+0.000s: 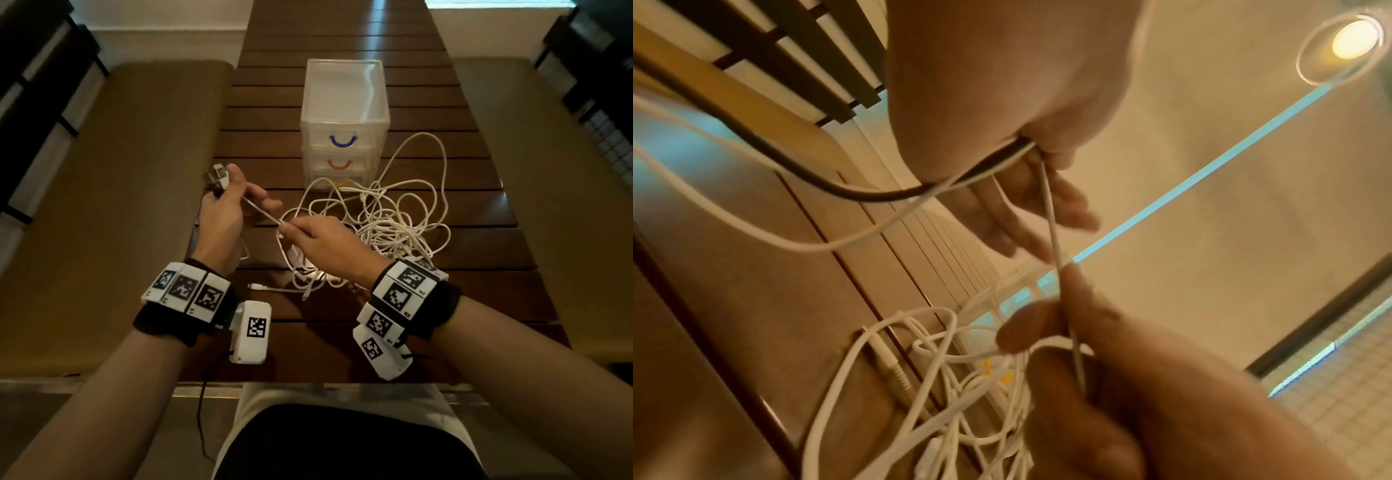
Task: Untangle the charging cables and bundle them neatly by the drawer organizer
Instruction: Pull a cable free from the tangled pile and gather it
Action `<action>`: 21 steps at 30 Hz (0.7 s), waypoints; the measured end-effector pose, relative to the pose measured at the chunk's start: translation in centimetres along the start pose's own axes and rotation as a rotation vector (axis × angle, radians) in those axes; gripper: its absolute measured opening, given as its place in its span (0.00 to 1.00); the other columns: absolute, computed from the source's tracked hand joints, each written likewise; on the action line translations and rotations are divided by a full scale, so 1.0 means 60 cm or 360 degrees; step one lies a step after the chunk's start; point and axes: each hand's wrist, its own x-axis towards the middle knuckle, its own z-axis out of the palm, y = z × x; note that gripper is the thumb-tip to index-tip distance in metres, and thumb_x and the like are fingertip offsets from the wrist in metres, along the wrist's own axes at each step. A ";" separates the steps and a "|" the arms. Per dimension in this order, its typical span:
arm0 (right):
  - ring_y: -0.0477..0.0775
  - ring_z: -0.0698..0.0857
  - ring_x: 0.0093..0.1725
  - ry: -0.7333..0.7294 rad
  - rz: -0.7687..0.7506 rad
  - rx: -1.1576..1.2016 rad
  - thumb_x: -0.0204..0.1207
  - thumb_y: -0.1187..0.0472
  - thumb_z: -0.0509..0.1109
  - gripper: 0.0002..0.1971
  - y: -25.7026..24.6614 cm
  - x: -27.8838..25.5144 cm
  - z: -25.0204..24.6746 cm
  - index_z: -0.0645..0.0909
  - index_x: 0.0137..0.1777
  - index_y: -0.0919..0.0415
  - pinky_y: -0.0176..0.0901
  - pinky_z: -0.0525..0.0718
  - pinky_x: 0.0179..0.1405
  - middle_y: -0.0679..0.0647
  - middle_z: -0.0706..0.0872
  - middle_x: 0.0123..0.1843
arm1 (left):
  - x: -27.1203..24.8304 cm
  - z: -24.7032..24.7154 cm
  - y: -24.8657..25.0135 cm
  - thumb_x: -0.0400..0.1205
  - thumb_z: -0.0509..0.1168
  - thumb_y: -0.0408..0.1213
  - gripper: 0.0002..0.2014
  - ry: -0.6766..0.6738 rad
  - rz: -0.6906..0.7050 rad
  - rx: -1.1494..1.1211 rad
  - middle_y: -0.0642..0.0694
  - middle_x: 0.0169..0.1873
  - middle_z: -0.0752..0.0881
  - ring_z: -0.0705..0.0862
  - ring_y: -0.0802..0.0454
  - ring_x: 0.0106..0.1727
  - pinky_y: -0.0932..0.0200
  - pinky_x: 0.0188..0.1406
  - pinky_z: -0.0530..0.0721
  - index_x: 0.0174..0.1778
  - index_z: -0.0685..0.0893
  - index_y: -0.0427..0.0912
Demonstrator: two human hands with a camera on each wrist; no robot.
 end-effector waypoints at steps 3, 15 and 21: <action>0.35 0.77 0.26 -0.0123 0.0008 -0.0073 0.88 0.47 0.58 0.23 0.005 -0.002 -0.006 0.86 0.42 0.61 0.30 0.70 0.27 0.43 0.78 0.27 | 0.003 -0.007 0.004 0.88 0.53 0.55 0.24 -0.0110 -0.0033 -0.0148 0.51 0.16 0.72 0.79 0.51 0.22 0.55 0.33 0.86 0.32 0.77 0.43; 0.50 0.82 0.59 0.0347 -0.0071 -0.0114 0.86 0.56 0.61 0.15 -0.033 0.008 -0.014 0.81 0.68 0.58 0.45 0.80 0.60 0.55 0.84 0.61 | -0.023 -0.009 -0.014 0.86 0.59 0.51 0.22 -0.0344 0.0109 0.0503 0.52 0.17 0.71 0.67 0.57 0.18 0.65 0.18 0.65 0.29 0.83 0.44; 0.53 0.76 0.72 0.0061 0.0093 -0.0054 0.77 0.31 0.63 0.40 -0.071 0.025 -0.017 0.64 0.83 0.55 0.51 0.78 0.70 0.56 0.75 0.75 | -0.038 -0.005 -0.019 0.85 0.63 0.31 0.09 -0.0450 0.0237 0.0997 0.47 0.29 0.82 0.79 0.58 0.26 0.66 0.22 0.74 0.40 0.84 0.41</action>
